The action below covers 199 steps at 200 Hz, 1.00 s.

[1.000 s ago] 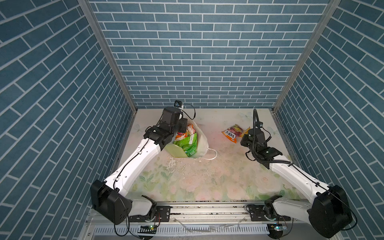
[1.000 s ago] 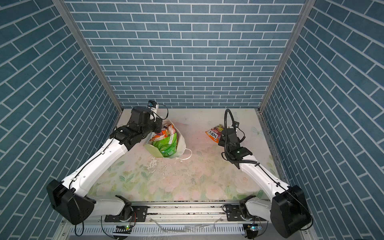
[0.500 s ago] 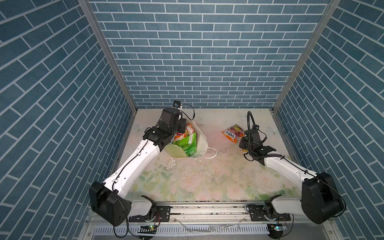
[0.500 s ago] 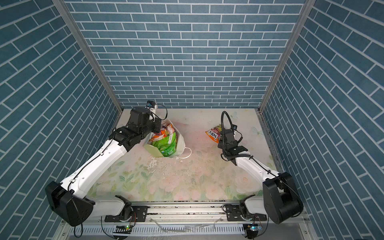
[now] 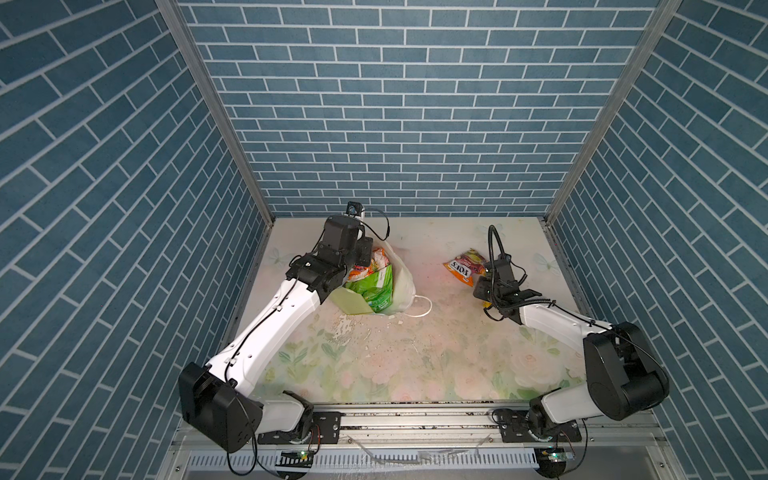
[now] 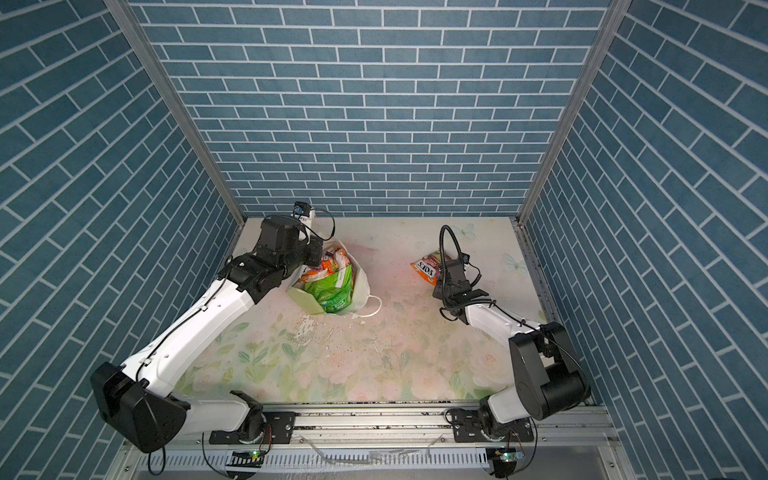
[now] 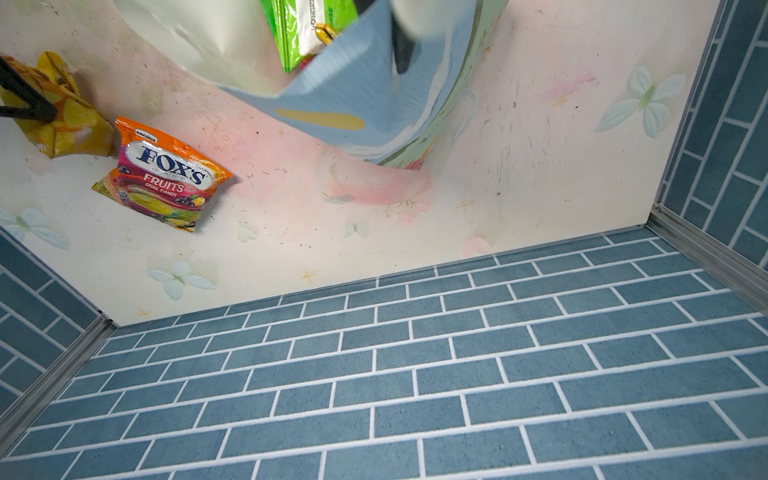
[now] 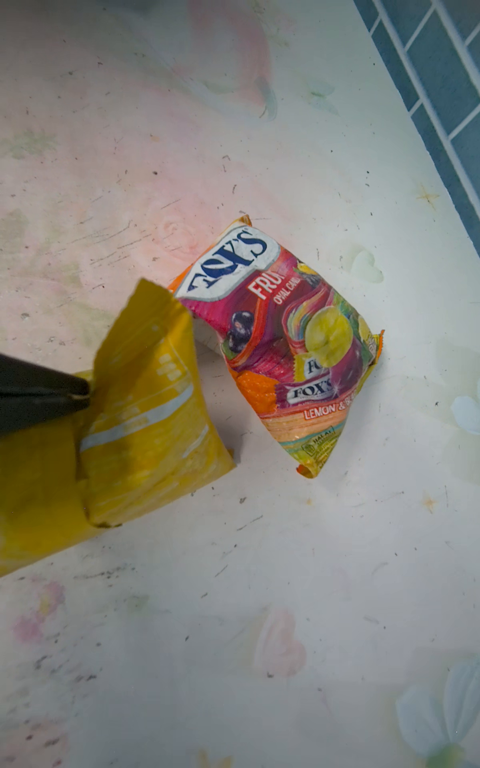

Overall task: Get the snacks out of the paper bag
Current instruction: 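Lower the yellow packet beside the FOX'S packet and open the right gripper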

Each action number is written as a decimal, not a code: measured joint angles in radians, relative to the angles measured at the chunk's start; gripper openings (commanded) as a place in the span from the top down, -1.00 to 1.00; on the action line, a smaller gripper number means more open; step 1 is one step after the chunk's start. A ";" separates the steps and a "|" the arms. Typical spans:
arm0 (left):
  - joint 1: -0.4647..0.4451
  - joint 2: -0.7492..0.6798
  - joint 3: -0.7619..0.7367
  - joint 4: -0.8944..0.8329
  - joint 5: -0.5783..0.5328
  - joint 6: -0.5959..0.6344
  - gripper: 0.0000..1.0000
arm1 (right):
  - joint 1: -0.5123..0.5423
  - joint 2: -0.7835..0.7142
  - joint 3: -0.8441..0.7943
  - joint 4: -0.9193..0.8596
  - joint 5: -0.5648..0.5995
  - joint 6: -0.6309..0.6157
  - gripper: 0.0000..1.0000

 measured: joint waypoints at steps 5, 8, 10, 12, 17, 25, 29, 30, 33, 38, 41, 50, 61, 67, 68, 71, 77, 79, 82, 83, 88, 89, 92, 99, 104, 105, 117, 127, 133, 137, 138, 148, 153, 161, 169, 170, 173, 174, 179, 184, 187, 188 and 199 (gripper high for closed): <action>0.000 0.000 -0.001 0.001 0.000 0.000 1.00 | 0.000 0.005 0.005 0.000 -0.007 0.000 1.00; 0.000 0.000 -0.001 0.001 0.000 0.000 1.00 | 0.000 0.008 0.008 0.002 -0.010 0.000 1.00; 0.000 0.000 -0.001 0.001 0.000 0.000 1.00 | 0.000 0.011 0.010 0.002 -0.013 0.000 1.00; 0.000 0.000 -0.001 0.001 0.000 0.000 1.00 | 0.000 0.012 0.013 0.002 -0.014 0.000 1.00; 0.000 0.000 -0.001 0.001 0.000 0.000 1.00 | 0.000 0.018 0.020 0.001 -0.020 0.001 1.00; 0.000 -0.001 -0.001 0.001 0.000 0.000 1.00 | -0.001 0.027 0.033 0.001 -0.027 0.004 1.00; 0.000 -0.001 -0.001 0.001 0.000 0.000 1.00 | -0.001 0.030 0.039 0.000 -0.030 0.006 1.00; 0.000 -0.001 -0.001 0.001 0.000 0.000 1.00 | -0.001 0.031 0.041 -0.001 -0.031 0.007 1.00; 0.000 -0.002 -0.001 0.001 0.000 0.000 1.00 | -0.001 0.034 0.046 -0.002 -0.033 0.007 0.96; 0.000 -0.003 -0.002 0.001 0.000 0.000 1.00 | -0.001 0.037 0.053 -0.005 -0.037 0.008 0.84; 0.000 -0.004 -0.002 0.001 0.000 0.000 1.00 | -0.001 0.038 0.059 -0.008 -0.039 0.010 0.77; 0.000 -0.011 -0.010 0.007 0.000 -0.001 1.00 | -0.001 0.038 0.072 -0.014 -0.048 0.019 0.53; 0.000 -0.020 -0.020 0.010 0.000 -0.002 1.00 | -0.001 0.038 0.089 -0.023 -0.059 0.013 0.27; 0.000 -0.023 -0.023 0.013 0.001 -0.002 1.00 | -0.001 0.038 0.096 -0.024 -0.063 0.014 0.17; 0.000 -0.024 -0.024 0.014 0.001 -0.002 1.00 | -0.001 0.037 0.097 -0.024 -0.065 0.013 0.15; 0.000 -0.026 -0.026 0.016 0.001 -0.003 1.00 | -0.001 0.036 0.099 -0.024 -0.068 0.021 0.11; 0.000 -0.027 -0.026 0.016 0.001 -0.003 1.00 | -0.001 0.032 0.100 -0.025 -0.072 0.020 0.04; 0.000 -0.027 -0.026 0.016 0.001 -0.003 1.00 | -0.001 0.031 0.100 -0.026 -0.072 0.018 0.02; 0.000 -0.027 -0.026 0.016 0.001 -0.003 1.00 | -0.001 0.027 0.100 -0.029 -0.075 0.016 -0.01; 0.000 -0.027 -0.026 0.016 0.001 -0.003 1.00 | -0.001 0.026 0.100 -0.029 -0.076 0.017 -0.02; 0.000 -0.027 -0.026 0.016 0.001 -0.003 1.00 | -0.001 0.021 0.100 -0.034 -0.077 0.014 -0.06; 0.000 -0.027 -0.026 0.017 0.001 -0.003 1.00 | -0.001 0.019 0.100 -0.035 -0.077 0.017 -0.06; 0.000 -0.027 -0.026 0.016 0.001 -0.003 1.00 | -0.001 0.015 0.099 -0.037 -0.078 0.016 -0.08; 0.000 -0.027 -0.026 0.016 0.001 -0.003 1.00 | -0.001 0.003 0.097 -0.042 -0.080 0.016 -0.10; 0.000 -0.027 -0.026 0.016 0.001 -0.003 1.00 | -0.001 -0.006 0.095 -0.045 -0.080 0.018 -0.11; 0.000 -0.027 -0.026 0.016 0.001 -0.003 1.00 | -0.001 -0.009 0.094 -0.046 -0.081 0.016 -0.11; 0.000 -0.027 -0.026 0.016 0.001 -0.003 1.00 | -0.001 -0.031 0.091 -0.054 -0.081 0.017 -0.16; 0.000 -0.026 -0.026 0.017 0.002 -0.003 1.00 | -0.001 -0.048 0.091 -0.059 -0.082 0.016 -0.20; 0.000 -0.025 -0.026 0.018 0.002 -0.003 1.00 | -0.001 -0.057 0.090 -0.060 -0.082 0.016 -0.22; 0.000 -0.024 -0.026 0.018 0.002 -0.003 1.00 | -0.001 -0.063 0.090 -0.061 -0.084 0.017 -0.23; 0.000 -0.024 -0.026 0.018 0.002 -0.003 1.00 | -0.001 -0.064 0.089 -0.061 -0.085 0.017 -0.23; 0.000 -0.024 -0.026 0.019 0.002 -0.003 1.00 | -0.001 -0.082 0.085 -0.063 -0.088 0.016 -0.25; 0.000 -0.024 -0.026 0.020 0.002 -0.003 1.00 | -0.002 -0.092 0.082 -0.065 -0.091 0.017 -0.25; 0.000 -0.024 -0.026 0.021 0.002 -0.003 1.00 | -0.002 -0.106 0.078 -0.067 -0.096 0.017 -0.26; 0.000 -0.024 -0.026 0.021 0.002 -0.003 1.00 | -0.002 -0.122 0.074 -0.068 -0.102 0.018 -0.27; 0.000 -0.024 -0.026 0.021 0.002 -0.004 1.00 | -0.002 -0.123 0.074 -0.068 -0.102 0.017 -0.27; 0.000 -0.024 -0.026 0.021 0.002 -0.004 1.00 | -0.002 -0.129 0.072 -0.069 -0.104 0.017 -0.28; 0.000 -0.023 -0.026 0.022 0.002 -0.004 1.00 | -0.002 -0.130 0.071 -0.069 -0.105 0.018 -0.28; 0.000 -0.023 -0.026 0.022 0.002 -0.004 1.00 | -0.002 -0.141 0.069 -0.070 -0.111 0.017 -0.28; 0.000 -0.023 -0.026 0.022 0.002 -0.004 1.00 | -0.002 -0.152 0.067 -0.071 -0.116 0.018 -0.28; 0.000 -0.023 -0.026 0.022 0.002 -0.004 1.00 | -0.002 -0.158 0.066 -0.071 -0.118 0.018 -0.29; 0.000 -0.023 -0.026 0.022 0.002 -0.004 1.00 | -0.002 -0.162 0.066 -0.071 -0.119 0.018 -0.29; 0.000 -0.023 -0.026 0.023 0.002 -0.005 1.00 | 0.000 -0.188 0.061 -0.071 -0.129 0.018 -0.30</action>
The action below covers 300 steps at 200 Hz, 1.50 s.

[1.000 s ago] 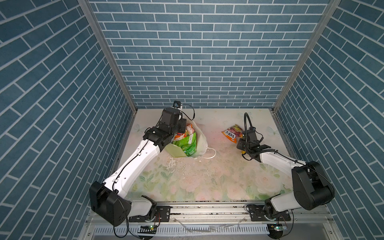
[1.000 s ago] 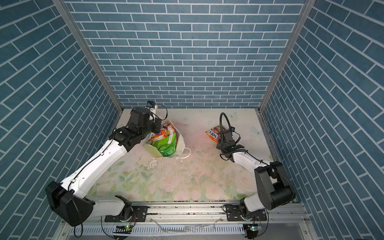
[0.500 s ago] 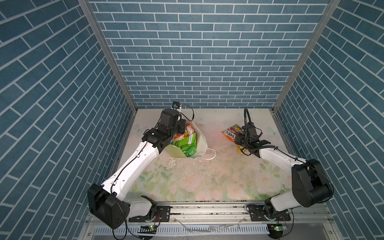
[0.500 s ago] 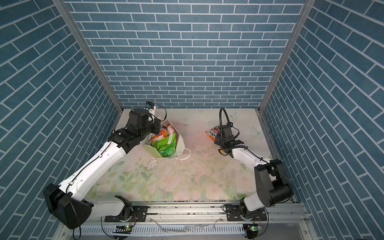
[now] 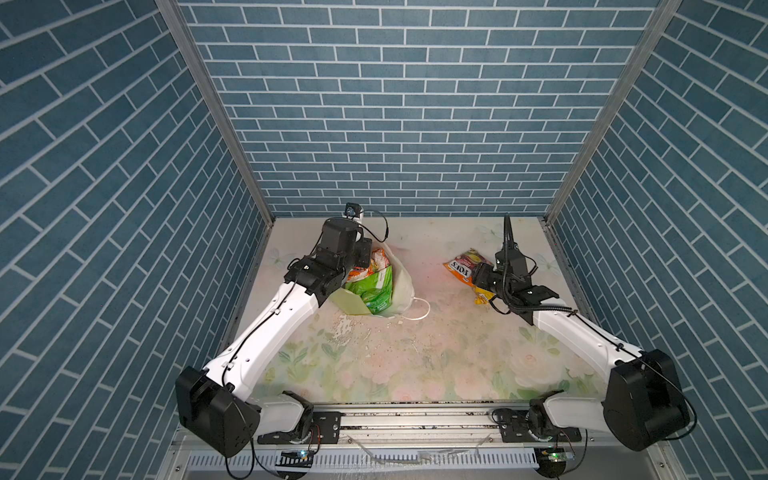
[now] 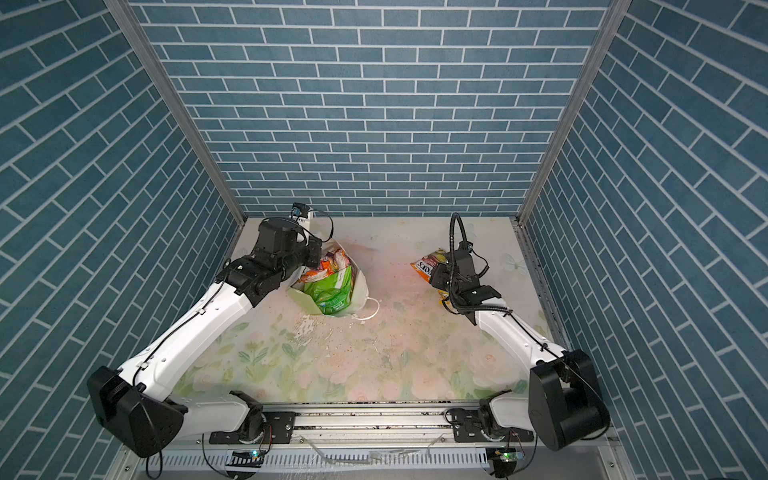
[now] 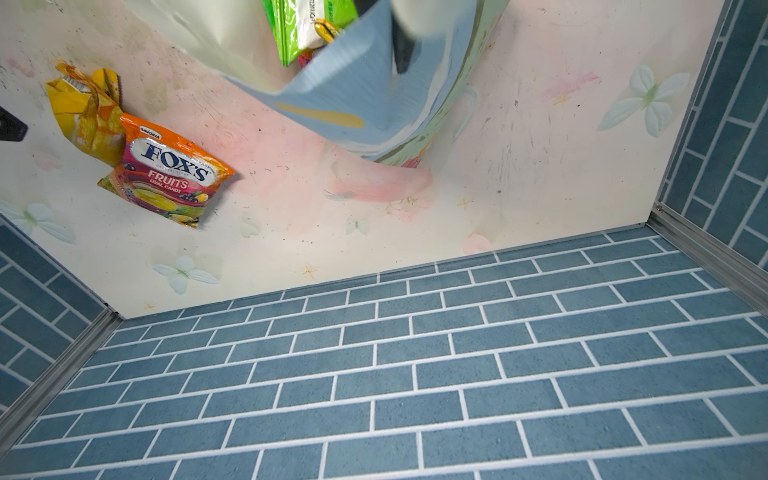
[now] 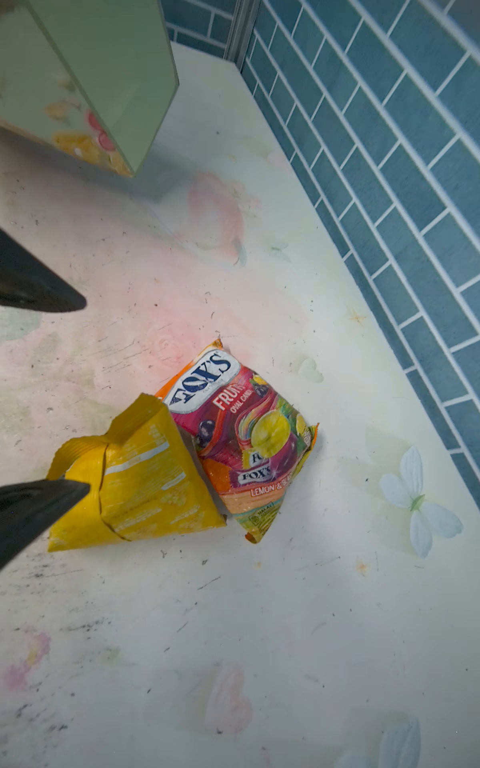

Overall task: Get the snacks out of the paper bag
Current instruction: 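Lower the yellow packet beside the FOX'S packet and open the right gripper, then move the right gripper back over the bag opening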

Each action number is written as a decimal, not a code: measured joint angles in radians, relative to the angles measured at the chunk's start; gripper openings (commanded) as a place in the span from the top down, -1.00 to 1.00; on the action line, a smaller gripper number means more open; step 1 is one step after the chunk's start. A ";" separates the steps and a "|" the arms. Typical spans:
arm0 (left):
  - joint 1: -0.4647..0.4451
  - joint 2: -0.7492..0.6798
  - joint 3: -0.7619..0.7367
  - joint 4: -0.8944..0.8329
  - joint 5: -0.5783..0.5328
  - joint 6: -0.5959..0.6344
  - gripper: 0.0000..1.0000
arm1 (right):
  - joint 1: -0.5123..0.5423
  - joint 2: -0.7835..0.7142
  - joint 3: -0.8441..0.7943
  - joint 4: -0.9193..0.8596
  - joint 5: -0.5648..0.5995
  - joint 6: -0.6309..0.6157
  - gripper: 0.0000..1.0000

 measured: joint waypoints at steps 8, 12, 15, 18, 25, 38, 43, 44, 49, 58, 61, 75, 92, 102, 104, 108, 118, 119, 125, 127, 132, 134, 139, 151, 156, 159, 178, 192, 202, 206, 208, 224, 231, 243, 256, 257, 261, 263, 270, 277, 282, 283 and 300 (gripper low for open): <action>0.000 0.000 0.000 0.000 0.000 0.000 1.00 | 0.006 -0.024 -0.005 0.000 -0.006 0.000 -0.31; 0.000 0.000 0.000 0.000 0.001 -0.001 1.00 | 0.008 -0.034 -0.006 0.000 -0.008 0.000 -0.31; 0.000 0.000 0.000 0.000 0.001 -0.001 1.00 | 0.010 -0.043 -0.008 0.000 -0.009 0.000 -0.31; 0.000 0.000 0.000 0.000 0.002 -0.001 1.00 | 0.013 -0.051 -0.009 -0.001 -0.010 0.000 -0.31; 0.000 0.000 0.000 0.000 0.002 -0.001 1.00 | 0.018 -0.069 -0.011 -0.001 -0.012 0.000 -0.32; 0.000 0.000 0.000 0.000 0.003 -0.001 1.00 | 0.036 -0.095 -0.011 0.000 -0.016 0.000 -0.32; 0.000 0.000 0.000 0.000 0.003 -0.002 1.00 | 0.045 -0.105 -0.011 0.000 -0.018 0.000 -0.33; 0.000 0.000 0.000 0.000 0.003 -0.002 1.00 | 0.047 -0.106 -0.011 0.001 -0.018 0.000 -0.33; 0.000 0.000 0.000 0.000 0.003 -0.001 1.00 | 0.056 -0.114 -0.011 0.001 -0.018 0.000 -0.32; 0.000 0.000 0.000 0.000 0.004 -0.001 1.00 | 0.076 -0.124 -0.010 0.002 -0.019 0.000 -0.32; 0.000 0.000 0.000 0.000 0.004 -0.002 1.00 | 0.083 -0.127 -0.010 0.002 -0.019 0.000 -0.33; 0.000 0.000 0.000 0.000 0.005 -0.001 1.00 | 0.116 -0.131 -0.009 0.001 -0.016 -0.001 -0.33; 0.000 0.000 0.000 0.000 0.006 -0.001 1.00 | 0.156 -0.130 -0.004 -0.002 -0.013 -0.004 -0.33; 0.000 0.000 0.000 0.000 0.007 -0.001 1.00 | 0.178 -0.127 0.006 -0.003 -0.011 -0.006 -0.34; 0.000 0.000 0.000 0.000 0.007 -0.002 1.00 | 0.183 -0.126 0.011 -0.004 -0.011 -0.009 -0.34; 0.000 0.000 0.000 0.000 0.007 -0.002 1.00 | 0.190 -0.124 0.017 -0.005 -0.010 -0.011 -0.34; 0.000 0.000 0.000 0.000 0.007 -0.001 1.00 | 0.211 -0.116 0.038 -0.005 -0.007 -0.019 -0.34; 0.000 0.000 0.000 0.000 0.007 -0.001 1.00 | 0.214 -0.115 0.041 -0.005 -0.006 -0.020 -0.34; 0.000 0.000 0.000 0.000 0.006 -0.001 1.00 | 0.224 -0.111 0.053 -0.004 -0.005 -0.023 -0.35; 0.000 0.000 0.000 0.000 0.007 -0.001 1.00 | 0.229 -0.109 0.057 -0.004 -0.003 -0.023 -0.35; 0.000 0.000 0.000 0.000 0.006 -0.001 1.00 | 0.238 -0.106 0.066 -0.003 -0.002 -0.025 -0.35; 0.000 0.000 0.000 0.000 0.006 -0.001 1.00 | 0.241 -0.105 0.069 -0.002 0.000 -0.027 -0.35; 0.000 0.000 0.000 0.000 0.006 -0.001 1.00 | 0.251 -0.101 0.078 -0.001 0.002 -0.029 -0.36; 0.000 0.000 0.000 0.000 0.005 -0.001 1.00 | 0.277 -0.090 0.097 0.002 0.003 -0.034 -0.43; 0.000 0.000 0.000 0.000 0.005 -0.001 1.00 | 0.288 -0.085 0.105 0.002 0.004 -0.042 -0.45; 0.000 0.000 0.000 0.000 0.003 -0.001 1.00 | 0.295 -0.081 0.111 0.001 0.005 -0.046 -0.47; 0.000 0.000 0.000 0.000 -0.001 -0.001 1.00 | 0.328 -0.064 0.145 -0.005 0.006 -0.071 -0.54; 0.000 0.000 0.000 0.000 -0.003 -0.001 1.00 | 0.352 -0.056 0.174 -0.013 0.013 -0.088 -0.59; 0.000 0.000 0.000 -0.001 -0.005 -0.001 1.00 | 0.367 -0.055 0.193 -0.018 0.021 -0.104 -0.63; 0.000 0.000 0.000 0.000 -0.006 -0.001 1.00 | 0.373 -0.055 0.200 -0.019 0.024 -0.109 -0.65; 0.000 0.000 0.000 -0.001 -0.007 -0.001 1.00 | 0.376 -0.055 0.204 -0.020 0.026 -0.111 -0.65; 0.000 0.000 0.000 0.000 -0.010 -0.001 1.00 | 0.395 -0.053 0.226 -0.027 0.036 -0.129 -0.68; 0.000 0.000 0.000 -0.001 -0.010 -0.001 1.00 | 0.403 -0.050 0.234 -0.028 0.040 -0.135 -0.71; 0.000 0.000 0.000 -0.001 -0.012 -0.001 1.00 | 0.415 -0.044 0.247 -0.033 0.045 -0.145 -0.80; 0.000 0.000 0.000 -0.001 -0.012 -0.001 1.00 | 0.426 -0.037 0.259 -0.041 0.051 -0.159 -0.88; 0.000 0.000 0.000 -0.001 -0.012 -0.001 1.00 | 0.427 -0.035 0.260 -0.042 0.051 -0.159 -0.89; 0.000 0.000 0.000 -0.001 -0.012 -0.001 1.00 | 0.430 -0.033 0.262 -0.043 0.053 -0.161 -0.92; 0.000 0.000 0.000 0.000 -0.012 -0.001 1.00 | 0.432 -0.032 0.264 -0.043 0.053 -0.161 -0.94; 0.000 0.000 0.000 -0.001 -0.012 -0.001 1.00 | 0.438 -0.026 0.270 -0.048 0.055 -0.167 -0.98; 0.000 0.000 0.000 -0.001 -0.012 -0.001 1.00 | 0.443 -0.019 0.277 -0.051 0.056 -0.173 -0.97; 0.000 0.000 0.000 -0.001 -0.012 -0.001 1.00 | 0.446 -0.014 0.282 -0.053 0.057 -0.177 -0.97; 0.000 0.000 0.000 -0.001 -0.012 -0.001 1.00 | 0.447 -0.012 0.283 -0.053 0.057 -0.179 -0.97; 0.000 0.000 0.000 -0.001 -0.013 -0.001 1.00 | 0.457 0.008 0.302 -0.056 0.057 -0.185 -0.97</action>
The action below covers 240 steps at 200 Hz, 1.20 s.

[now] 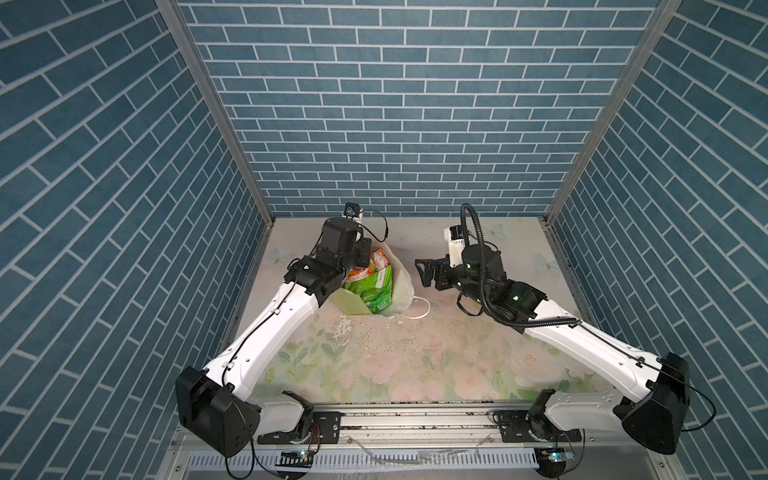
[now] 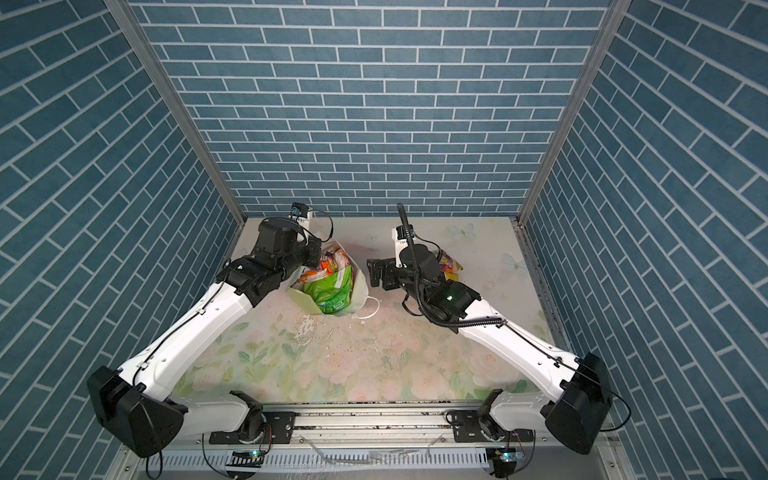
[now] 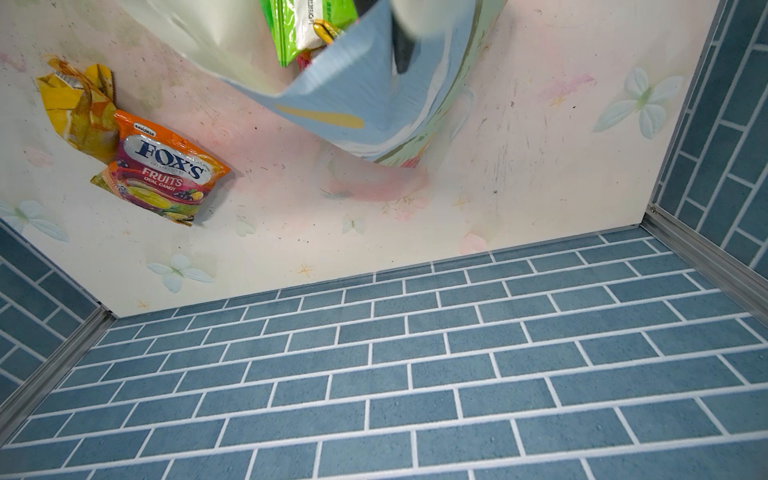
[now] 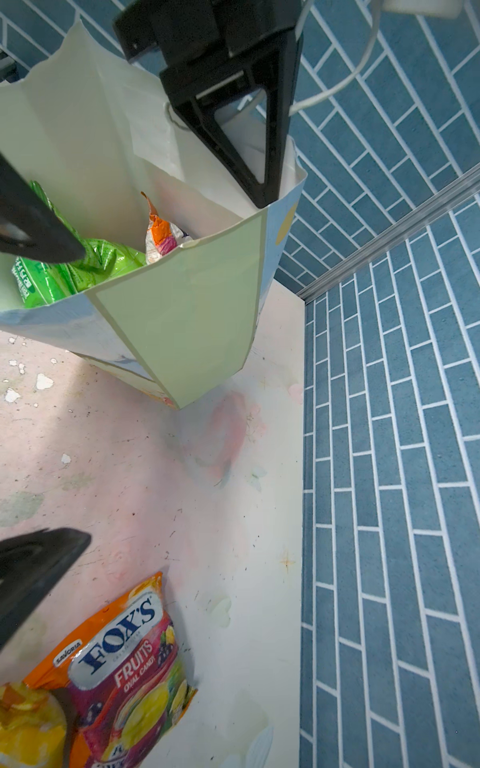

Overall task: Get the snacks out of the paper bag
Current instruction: 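Move the right gripper back over the bag opening, then lower the right gripper into the bag toward the green packet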

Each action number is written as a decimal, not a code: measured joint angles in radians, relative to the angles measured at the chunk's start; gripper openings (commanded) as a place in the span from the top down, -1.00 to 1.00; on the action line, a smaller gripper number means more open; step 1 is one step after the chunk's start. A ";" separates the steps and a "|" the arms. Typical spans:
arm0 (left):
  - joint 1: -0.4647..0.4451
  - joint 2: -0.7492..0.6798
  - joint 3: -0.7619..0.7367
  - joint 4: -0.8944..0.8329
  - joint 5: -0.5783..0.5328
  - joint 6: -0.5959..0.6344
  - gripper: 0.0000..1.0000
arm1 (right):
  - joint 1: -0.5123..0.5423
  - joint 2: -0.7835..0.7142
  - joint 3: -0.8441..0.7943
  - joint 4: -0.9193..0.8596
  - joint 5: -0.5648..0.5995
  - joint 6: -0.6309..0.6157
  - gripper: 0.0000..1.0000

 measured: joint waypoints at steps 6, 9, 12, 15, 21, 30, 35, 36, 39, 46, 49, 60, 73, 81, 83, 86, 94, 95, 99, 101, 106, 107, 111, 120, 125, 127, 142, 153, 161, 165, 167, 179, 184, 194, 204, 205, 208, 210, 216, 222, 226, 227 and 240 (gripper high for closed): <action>0.000 0.000 0.000 0.000 0.000 0.000 1.00 | 0.003 0.008 0.007 0.000 0.000 -0.002 -0.97; 0.000 0.000 0.000 0.000 0.000 0.000 1.00 | 0.005 0.012 0.012 0.000 -0.001 -0.003 -0.97; 0.000 0.000 0.000 0.000 0.000 0.000 1.00 | 0.006 0.015 0.016 0.000 0.000 -0.003 -0.97; 0.000 0.000 0.000 0.000 -0.001 0.000 1.00 | 0.007 0.018 0.019 0.000 -0.001 -0.003 -0.97; 0.000 0.000 0.000 0.000 -0.002 0.000 1.00 | 0.010 0.026 0.028 0.000 -0.001 -0.003 -0.97; 0.000 0.000 0.000 0.000 -0.004 0.000 1.00 | 0.014 0.035 0.040 0.001 -0.004 -0.003 -0.97; 0.000 0.000 0.000 0.000 -0.004 0.000 1.00 | 0.017 0.039 0.046 0.002 -0.006 -0.003 -0.97; 0.000 0.000 0.000 0.000 -0.004 0.000 1.00 | 0.018 0.040 0.047 0.002 -0.006 -0.003 -0.97; 0.000 0.000 0.000 0.000 -0.004 0.000 1.00 | 0.019 0.043 0.051 0.001 -0.007 -0.003 -0.97; 0.000 0.000 0.000 0.000 -0.005 0.000 1.00 | 0.022 0.048 0.058 0.001 -0.010 -0.003 -0.97; 0.000 0.000 0.000 0.000 -0.005 0.000 1.00 | 0.023 0.050 0.060 0.002 -0.011 -0.003 -0.97; 0.000 0.000 0.000 0.000 -0.007 0.000 1.00 | 0.026 0.056 0.068 0.002 -0.018 -0.003 -0.98; 0.000 0.000 0.000 0.000 -0.007 0.000 1.00 | 0.028 0.059 0.070 0.008 -0.031 -0.003 -0.97; 0.000 0.000 0.000 0.000 -0.007 0.000 1.00 | 0.028 0.060 0.070 0.010 -0.039 -0.003 -0.98; 0.000 0.000 0.000 0.000 -0.007 0.000 1.00 | 0.029 0.060 0.070 0.010 -0.040 -0.003 -0.97; 0.000 0.000 0.000 0.000 -0.007 0.000 1.00 | 0.029 0.060 0.070 0.011 -0.043 -0.003 -0.97; 0.000 0.000 0.000 0.000 -0.008 0.000 1.00 | 0.031 0.062 0.073 0.011 -0.050 -0.003 -0.97; 0.000 0.000 0.000 0.000 -0.008 0.000 1.00 | 0.031 0.063 0.074 0.011 -0.052 -0.003 -0.97; 0.000 0.000 0.000 0.000 -0.008 0.000 1.00 | 0.032 0.066 0.076 0.012 -0.055 -0.003 -0.97; 0.000 0.000 0.000 0.000 -0.008 0.000 1.00 | 0.033 0.068 0.078 0.012 -0.058 -0.003 -0.97; 0.000 0.000 0.000 0.000 -0.008 0.000 1.00 | 0.036 0.073 0.084 0.013 -0.063 -0.003 -0.97; 0.000 0.000 0.000 0.000 -0.008 0.000 1.00 | 0.036 0.074 0.085 0.013 -0.063 -0.003 -0.97; 0.000 0.000 0.000 0.000 -0.008 0.000 1.00 | 0.039 0.079 0.090 0.013 -0.066 -0.003 -0.98; 0.000 0.000 0.000 0.000 -0.009 0.000 1.00 | 0.045 0.088 0.100 0.018 -0.071 -0.003 -0.97; 0.000 0.000 0.000 0.000 -0.010 0.000 1.00 | 0.048 0.093 0.104 0.018 -0.074 -0.003 -0.97; 0.000 0.000 0.000 0.000 -0.010 0.000 1.00 | 0.049 0.094 0.106 0.019 -0.074 -0.003 -0.98; 0.000 0.000 0.000 0.000 -0.011 0.000 1.00 | 0.062 0.103 0.111 0.025 -0.076 -0.004 -0.97; 0.000 0.002 0.000 0.000 -0.012 0.000 1.00 | 0.072 0.107 0.114 0.023 -0.072 -0.010 -0.97; 0.000 0.004 0.000 0.001 -0.013 0.000 1.00 | 0.080 0.111 0.119 0.022 -0.069 -0.015 -0.97; 0.000 0.005 0.000 0.001 -0.013 0.000 1.00 | 0.085 0.113 0.122 0.023 -0.068 -0.020 -0.97; 0.000 0.006 0.000 0.001 -0.014 0.000 1.00 | 0.087 0.114 0.123 0.023 -0.065 -0.021 -0.97; 0.000 0.009 0.000 0.002 -0.015 0.000 1.00 | 0.099 0.115 0.125 0.023 -0.061 -0.030 -0.92; 0.000 0.010 0.000 0.002 -0.015 0.000 1.00 | 0.105 0.115 0.125 0.023 -0.060 -0.033 -0.91; 0.000 0.011 0.000 0.002 -0.016 0.000 1.00 | 0.114 0.117 0.126 0.023 -0.057 -0.044 -0.85; 0.000 0.011 0.000 0.002 -0.016 0.001 1.00 | 0.124 0.121 0.132 0.018 -0.057 -0.055 -0.79; 0.000 0.011 0.000 0.002 -0.017 0.000 1.00 | 0.125 0.122 0.133 0.017 -0.057 -0.056 -0.78; 0.000 0.011 0.000 0.002 -0.018 0.000 1.00 | 0.127 0.124 0.137 0.013 -0.057 -0.055 -0.76; 0.000 0.011 0.000 0.002 -0.018 0.000 1.00 | 0.129 0.126 0.139 0.012 -0.057 -0.058 -0.75; 0.000 0.011 0.000 0.002 -0.018 0.000 1.00 | 0.134 0.130 0.145 0.010 -0.058 -0.063 -0.73; 0.000 0.011 0.000 0.002 -0.018 0.000 1.00 | 0.139 0.134 0.153 0.005 -0.058 -0.068 -0.70; 0.000 0.011 0.000 0.002 -0.018 0.000 1.00 | 0.143 0.137 0.157 0.004 -0.058 -0.074 -0.68; 0.000 0.011 0.000 0.002 -0.018 0.000 1.00 | 0.144 0.137 0.159 0.003 -0.058 -0.074 -0.68; 0.000 0.011 0.000 0.002 -0.018 0.000 1.00 | 0.158 0.145 0.171 0.001 -0.060 -0.087 -0.59</action>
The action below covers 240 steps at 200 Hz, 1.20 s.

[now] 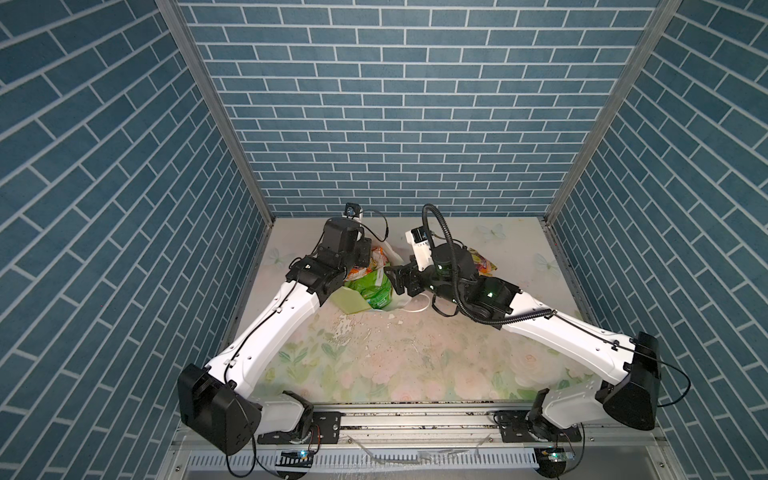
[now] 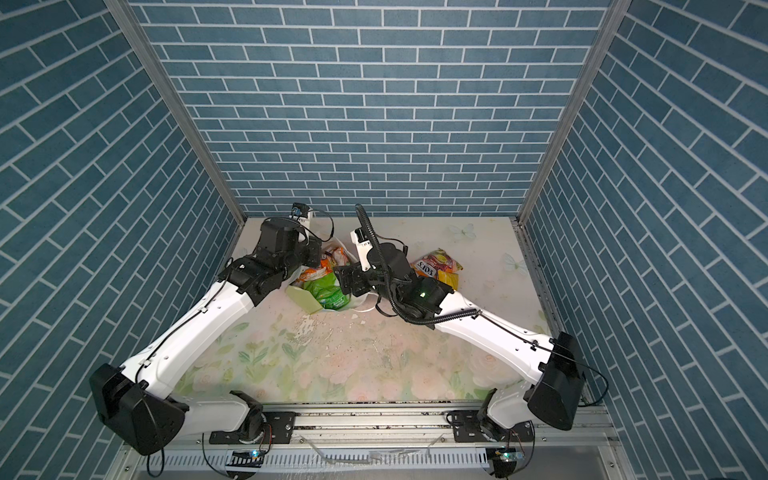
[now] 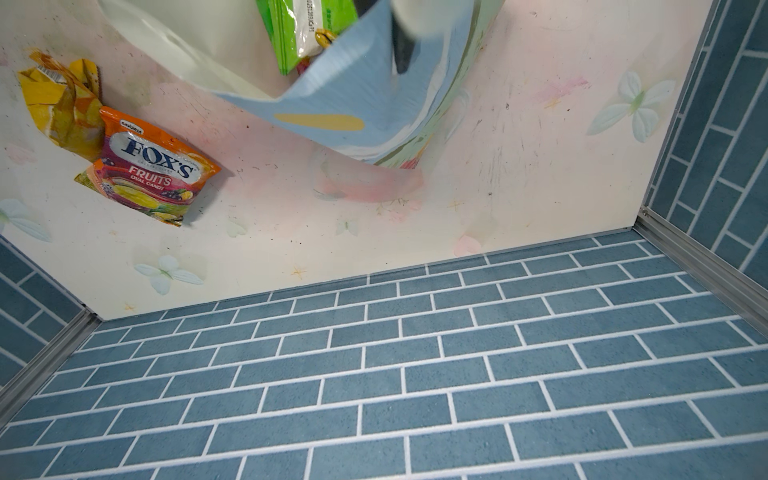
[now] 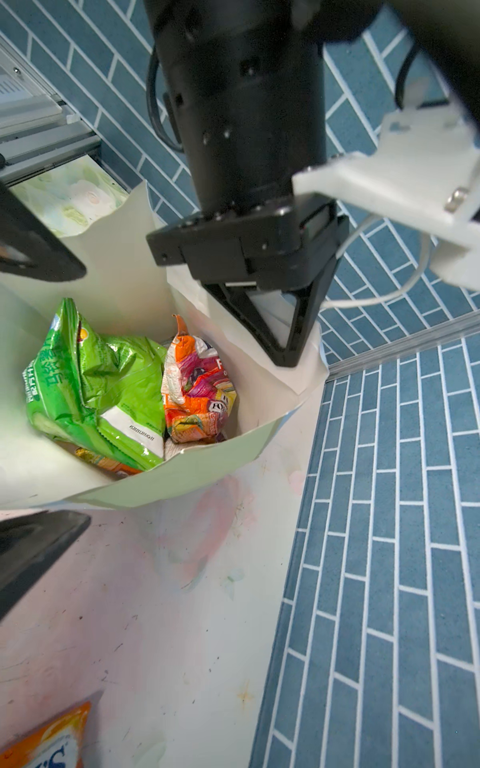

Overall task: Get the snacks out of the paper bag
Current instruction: 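Lower the right gripper into the bag toward the green packet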

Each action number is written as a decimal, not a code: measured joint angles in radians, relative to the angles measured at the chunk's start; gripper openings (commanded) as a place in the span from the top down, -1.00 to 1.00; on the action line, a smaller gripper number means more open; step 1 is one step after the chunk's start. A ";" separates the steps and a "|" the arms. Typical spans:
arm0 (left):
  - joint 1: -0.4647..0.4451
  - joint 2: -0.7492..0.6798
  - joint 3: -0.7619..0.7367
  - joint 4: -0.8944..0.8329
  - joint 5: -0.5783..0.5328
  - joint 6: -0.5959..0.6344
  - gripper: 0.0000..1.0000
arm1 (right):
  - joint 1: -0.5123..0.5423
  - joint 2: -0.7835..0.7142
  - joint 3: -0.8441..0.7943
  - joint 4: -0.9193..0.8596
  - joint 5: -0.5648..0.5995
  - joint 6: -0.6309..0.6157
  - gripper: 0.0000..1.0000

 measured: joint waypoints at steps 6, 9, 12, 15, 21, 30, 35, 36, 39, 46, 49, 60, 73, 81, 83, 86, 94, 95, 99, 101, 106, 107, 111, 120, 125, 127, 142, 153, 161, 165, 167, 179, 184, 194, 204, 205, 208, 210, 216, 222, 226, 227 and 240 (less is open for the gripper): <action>0.000 0.000 0.000 0.000 0.000 0.000 1.00 | 0.007 0.003 0.004 0.000 -0.002 -0.010 -0.53; 0.000 0.000 0.000 0.000 0.000 0.000 1.00 | 0.010 0.004 0.006 0.000 -0.003 -0.010 -0.51; 0.000 0.000 0.000 0.000 0.000 0.000 1.00 | 0.015 0.005 0.008 -0.001 -0.004 -0.020 -0.48; 0.000 0.000 0.000 0.000 0.000 0.000 1.00 | 0.018 0.006 0.010 -0.001 -0.005 -0.018 -0.47; 0.000 0.000 0.000 0.000 0.000 0.000 1.00 | 0.026 0.010 0.013 -0.001 -0.005 -0.026 -0.43; 0.000 0.000 0.000 0.000 0.000 0.000 1.00 | 0.039 0.016 0.018 -0.001 -0.006 -0.038 -0.41; 0.000 0.000 0.000 0.000 0.000 0.000 1.00 | 0.046 0.020 0.020 -0.002 -0.006 -0.044 -0.41; 0.000 0.000 0.000 0.000 0.000 0.000 1.00 | 0.047 0.020 0.020 -0.002 -0.006 -0.044 -0.40; 0.000 0.000 0.000 0.000 0.000 0.000 1.00 | 0.051 0.023 0.021 -0.002 -0.006 -0.047 -0.40; 0.000 0.000 0.000 0.000 0.000 0.000 1.00 | 0.059 0.029 0.024 -0.005 -0.005 -0.053 -0.39; 0.000 0.000 0.000 0.000 0.000 0.000 1.00 | 0.061 0.031 0.026 -0.006 -0.006 -0.054 -0.38; 0.000 0.000 0.000 0.000 0.000 0.000 1.00 | 0.071 0.045 0.035 -0.013 -0.006 -0.063 -0.34; 0.000 0.000 0.000 0.000 0.000 0.000 1.00 | 0.079 0.059 0.042 -0.019 -0.005 -0.071 -0.29; 0.000 0.000 0.000 0.000 0.000 0.000 1.00 | 0.084 0.067 0.046 -0.023 -0.005 -0.072 -0.25; 0.000 0.000 0.000 0.000 0.000 0.000 1.00 | 0.084 0.069 0.046 -0.023 -0.005 -0.073 -0.23; 0.000 0.000 0.000 0.000 0.000 0.000 1.00 | 0.085 0.071 0.046 -0.023 -0.004 -0.073 -0.21; 0.000 0.000 0.000 0.000 0.000 0.000 1.00 | 0.087 0.077 0.046 -0.026 -0.003 -0.073 -0.17; 0.000 0.000 0.000 0.000 0.000 0.000 1.00 | 0.087 0.077 0.046 -0.026 -0.003 -0.072 -0.16; 0.000 0.000 0.000 0.000 0.000 0.000 1.00 | 0.087 0.080 0.046 -0.028 -0.001 -0.074 -0.13; 0.000 0.000 0.000 0.000 0.000 0.000 1.00 | 0.088 0.080 0.046 -0.029 -0.002 -0.073 -0.11; 0.000 0.000 0.000 0.000 0.000 0.000 1.00 | 0.089 0.082 0.046 -0.031 0.000 -0.075 -0.07; 0.000 0.000 0.000 0.000 0.000 0.000 1.00 | 0.089 0.083 0.046 -0.031 0.001 -0.074 -0.06; 0.000 0.000 0.000 0.000 0.000 0.000 1.00 | 0.089 0.084 0.046 -0.033 0.003 -0.074 -0.03; 0.000 0.000 0.000 0.000 0.000 0.000 1.00 | 0.089 0.084 0.046 -0.034 0.005 -0.076 -0.02; 0.000 0.000 0.000 0.000 0.000 0.000 1.00 | 0.089 0.085 0.046 -0.034 0.005 -0.076 -0.01; 0.000 0.000 0.000 0.000 0.000 0.000 1.00 | 0.089 0.085 0.046 -0.034 0.006 -0.076 -0.01; -0.001 0.000 0.000 0.000 0.000 0.000 1.00 | 0.089 0.086 0.046 -0.033 0.006 -0.076 0.05; -0.001 0.000 0.000 0.000 0.000 0.000 1.00 | 0.089 0.090 0.046 -0.032 0.008 -0.072 0.11; -0.002 -0.001 0.000 0.001 0.000 0.000 1.00 | 0.089 0.094 0.046 -0.029 0.010 -0.069 0.12; -0.002 -0.001 0.000 0.001 0.000 0.000 1.00 | 0.089 0.097 0.046 -0.029 0.012 -0.069 0.12; -0.002 -0.001 0.000 0.000 0.000 0.000 1.00 | 0.089 0.098 0.046 -0.029 0.013 -0.068 0.13; -0.002 -0.001 0.000 0.001 0.000 0.000 1.00 | 0.089 0.105 0.042 -0.022 0.015 -0.068 0.16; -0.003 -0.001 0.000 0.000 0.000 0.000 1.00 | 0.089 0.108 0.039 -0.021 0.016 -0.066 0.18; -0.003 -0.001 0.000 0.001 0.000 0.000 1.00 | 0.089 0.112 0.032 -0.015 0.018 -0.061 0.19; -0.003 -0.001 0.000 0.001 0.000 0.000 1.00 | 0.089 0.117 0.022 -0.008 0.018 -0.060 0.19; -0.003 -0.001 0.000 0.001 0.000 0.000 1.00 | 0.089 0.117 0.021 -0.008 0.018 -0.060 0.19; -0.003 -0.001 0.000 0.001 0.000 0.000 1.00 | 0.089 0.118 0.018 -0.006 0.019 -0.059 0.20; -0.003 -0.001 0.000 0.001 0.000 0.000 1.00 | 0.089 0.118 0.016 -0.006 0.019 -0.059 0.20; -0.003 -0.001 0.000 0.001 0.000 0.000 1.00 | 0.089 0.120 0.008 -0.002 0.019 -0.058 0.22; -0.003 -0.001 0.000 0.001 0.000 0.000 1.00 | 0.089 0.122 0.000 0.002 0.020 -0.055 0.23; -0.003 -0.001 0.000 0.001 0.000 0.000 1.00 | 0.089 0.124 -0.004 0.003 0.021 -0.052 0.23; -0.003 -0.001 0.000 0.001 0.000 0.000 1.00 | 0.089 0.124 -0.006 0.004 0.021 -0.053 0.23; -0.003 -0.001 0.000 0.001 0.001 -0.002 1.00 | 0.089 0.129 -0.024 0.011 0.022 -0.043 0.23</action>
